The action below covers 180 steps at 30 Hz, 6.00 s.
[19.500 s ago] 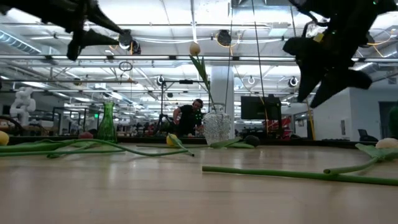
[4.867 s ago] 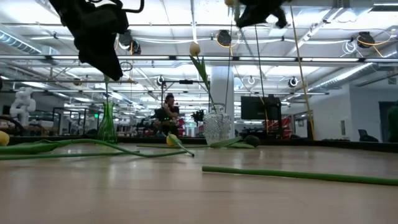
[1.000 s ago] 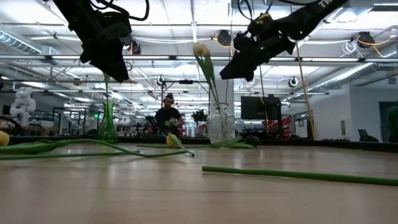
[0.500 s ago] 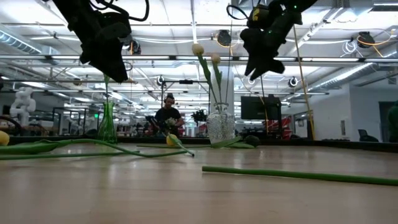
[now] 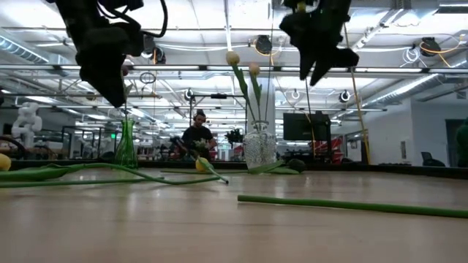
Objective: Sort flowers into vase by color
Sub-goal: Put the red tulip into the green vase
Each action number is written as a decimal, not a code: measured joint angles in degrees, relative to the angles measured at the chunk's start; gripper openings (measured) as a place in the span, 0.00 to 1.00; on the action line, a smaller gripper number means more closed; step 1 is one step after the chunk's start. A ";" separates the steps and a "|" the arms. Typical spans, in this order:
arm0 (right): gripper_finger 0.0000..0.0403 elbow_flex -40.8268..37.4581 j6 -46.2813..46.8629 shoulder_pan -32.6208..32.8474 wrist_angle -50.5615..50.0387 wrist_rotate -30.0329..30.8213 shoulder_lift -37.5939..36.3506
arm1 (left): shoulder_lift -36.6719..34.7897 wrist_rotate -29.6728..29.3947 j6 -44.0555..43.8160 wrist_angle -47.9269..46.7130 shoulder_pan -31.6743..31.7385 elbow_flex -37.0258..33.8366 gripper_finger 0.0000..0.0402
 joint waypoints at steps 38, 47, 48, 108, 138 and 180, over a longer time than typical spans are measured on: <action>0.32 -22.43 -0.09 27.30 32.85 -2.77 -0.66 | 1.91 -8.12 -49.75 5.21 -22.23 0.00 0.39; 0.32 -27.24 -7.24 27.14 35.68 -7.34 -0.70 | 9.75 -7.68 -68.67 6.93 -27.01 -0.02 0.39; 0.32 -27.24 -8.55 27.05 35.68 -8.07 -0.70 | 10.70 -7.64 -69.71 7.80 -27.48 -0.02 0.39; 0.32 -27.15 -17.18 24.29 42.68 -12.81 -0.73 | 32.35 11.78 -69.30 31.49 -45.81 0.03 0.39; 0.32 -27.15 -16.19 24.29 43.85 -12.70 -0.73 | 38.25 11.21 -65.92 23.16 -46.90 5.75 0.39; 0.32 -13.00 -78.38 31.16 54.93 8.46 0.37 | 0.58 15.41 -53.42 36.90 -18.00 5.44 0.00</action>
